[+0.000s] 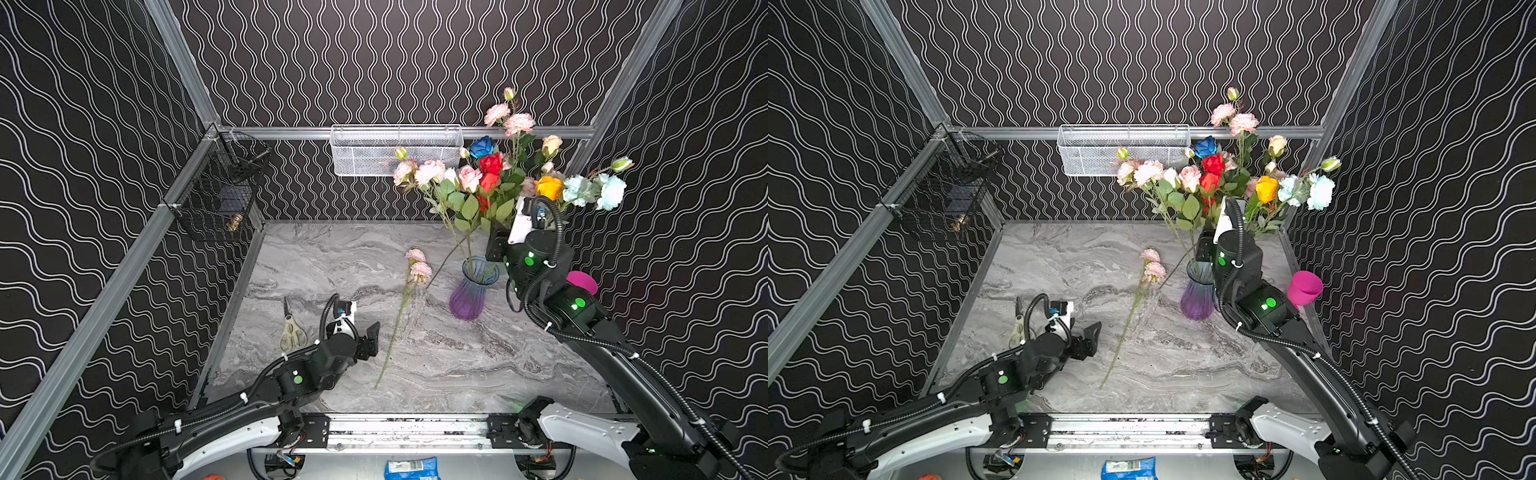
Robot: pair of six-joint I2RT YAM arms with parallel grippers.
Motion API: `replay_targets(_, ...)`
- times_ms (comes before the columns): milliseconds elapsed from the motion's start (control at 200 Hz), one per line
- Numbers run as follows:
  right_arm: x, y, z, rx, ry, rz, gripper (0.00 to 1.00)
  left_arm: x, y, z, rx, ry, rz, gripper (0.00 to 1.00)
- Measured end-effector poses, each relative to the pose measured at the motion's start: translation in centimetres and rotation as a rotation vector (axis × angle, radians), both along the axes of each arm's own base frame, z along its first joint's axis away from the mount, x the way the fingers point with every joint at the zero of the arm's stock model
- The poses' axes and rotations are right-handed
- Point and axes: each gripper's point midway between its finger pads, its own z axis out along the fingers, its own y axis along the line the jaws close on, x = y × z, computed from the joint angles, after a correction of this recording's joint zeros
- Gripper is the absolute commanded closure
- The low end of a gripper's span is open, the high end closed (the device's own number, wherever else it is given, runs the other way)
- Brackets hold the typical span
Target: Arrange the flowers into the vase
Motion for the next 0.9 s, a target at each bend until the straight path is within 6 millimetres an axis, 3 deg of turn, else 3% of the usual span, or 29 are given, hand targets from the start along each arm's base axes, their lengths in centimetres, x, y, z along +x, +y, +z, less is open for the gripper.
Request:
replay_targets(125,-1.1,0.6,1.6,0.052,-0.033,0.065,0.53,0.2,-1.2,-3.5,0.122,0.079,-0.037,0.24)
replay_targets(265,-2.6,1.8,2.8,0.094,-0.060,0.152,0.53,0.6,-3.4,-6.1,0.224,0.160,-0.093,0.25)
replay_targets(496,-3.7,3.7,1.1,0.117,-0.019,0.251,0.53,2.6,-6.7,-10.1,0.379,0.237,-0.134,0.27)
replay_targets(686,-4.3,4.8,-0.8,0.167,0.024,0.316,0.54,6.5,-8.6,-12.6,0.410,0.302,-0.124,0.49)
replay_targets(806,-4.8,5.9,-1.7,0.194,0.053,0.373,0.54,7.0,-9.1,-14.0,0.424,0.342,-0.135,0.69)
replay_targets(901,-5.3,5.9,-1.2,0.221,0.038,0.389,0.54,7.2,-9.5,-14.1,0.415,0.345,-0.145,0.82)
